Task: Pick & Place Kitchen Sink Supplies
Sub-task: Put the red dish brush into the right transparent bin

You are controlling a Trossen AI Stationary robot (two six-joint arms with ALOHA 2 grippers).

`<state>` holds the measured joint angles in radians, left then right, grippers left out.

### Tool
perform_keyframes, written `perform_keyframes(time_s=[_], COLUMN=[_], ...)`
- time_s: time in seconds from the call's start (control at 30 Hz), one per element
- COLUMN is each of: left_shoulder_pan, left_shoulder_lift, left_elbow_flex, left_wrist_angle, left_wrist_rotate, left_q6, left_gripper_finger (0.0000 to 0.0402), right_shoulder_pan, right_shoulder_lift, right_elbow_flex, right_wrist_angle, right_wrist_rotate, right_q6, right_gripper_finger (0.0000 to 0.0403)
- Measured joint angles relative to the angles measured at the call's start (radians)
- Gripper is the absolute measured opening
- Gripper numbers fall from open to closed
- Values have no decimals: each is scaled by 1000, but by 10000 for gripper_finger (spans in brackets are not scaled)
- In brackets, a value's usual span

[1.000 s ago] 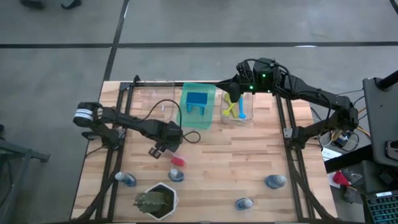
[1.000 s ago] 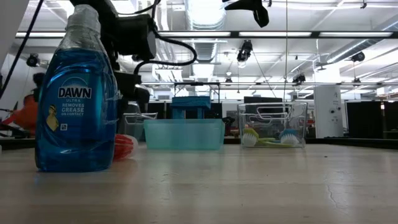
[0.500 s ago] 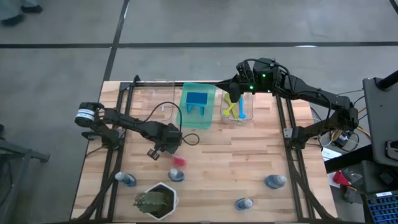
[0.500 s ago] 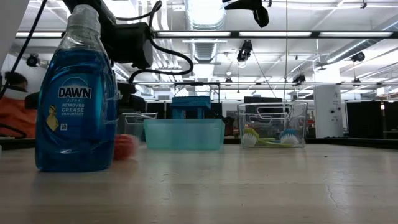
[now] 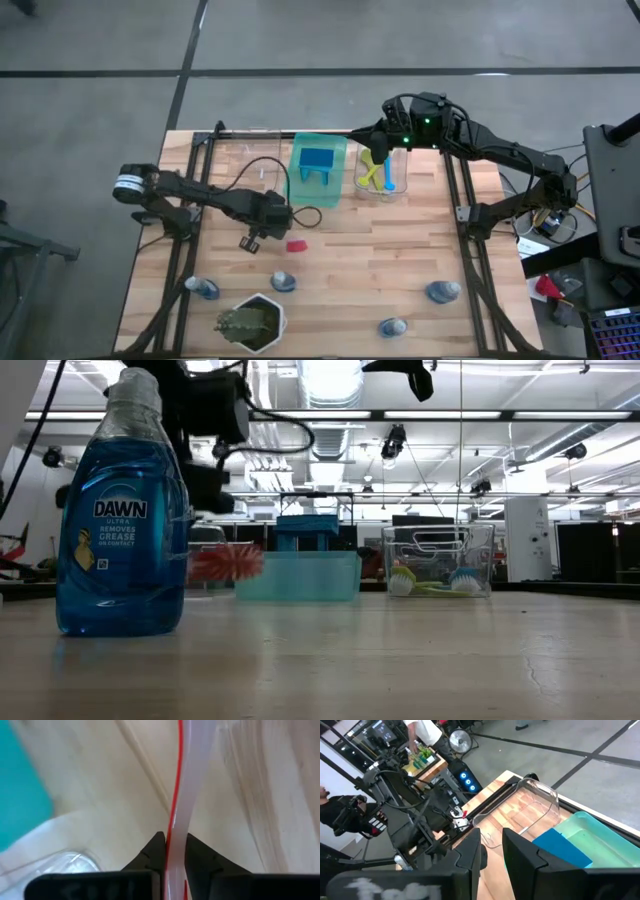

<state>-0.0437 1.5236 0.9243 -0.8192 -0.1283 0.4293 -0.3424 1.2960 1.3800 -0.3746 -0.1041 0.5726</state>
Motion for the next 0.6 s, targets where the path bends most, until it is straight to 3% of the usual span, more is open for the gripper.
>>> perform_keyframes(time_s=[0.17, 0.4, 0.6], left_shoulder_pan=[10, 10, 10], left_shoulder_lift=[-81, -213, -307], left_elbow_flex=[21, 107, 201], left_wrist_angle=[-27, -88, -96], left_wrist_rotate=[-12, 1, 56], left_q6=[-55, -146, -247], left_gripper_finger=[36, 44, 39], right_shoulder_pan=[0, 0, 25], right_shoulder_lift=[-1, -1, -1], right_elbow_flex=[0, 0, 0], right_wrist_angle=[3, 81, 168], right_wrist_rotate=[-23, -214, -232], right_q6=[-1, 14, 43], right_gripper_finger=[75, 92, 133])
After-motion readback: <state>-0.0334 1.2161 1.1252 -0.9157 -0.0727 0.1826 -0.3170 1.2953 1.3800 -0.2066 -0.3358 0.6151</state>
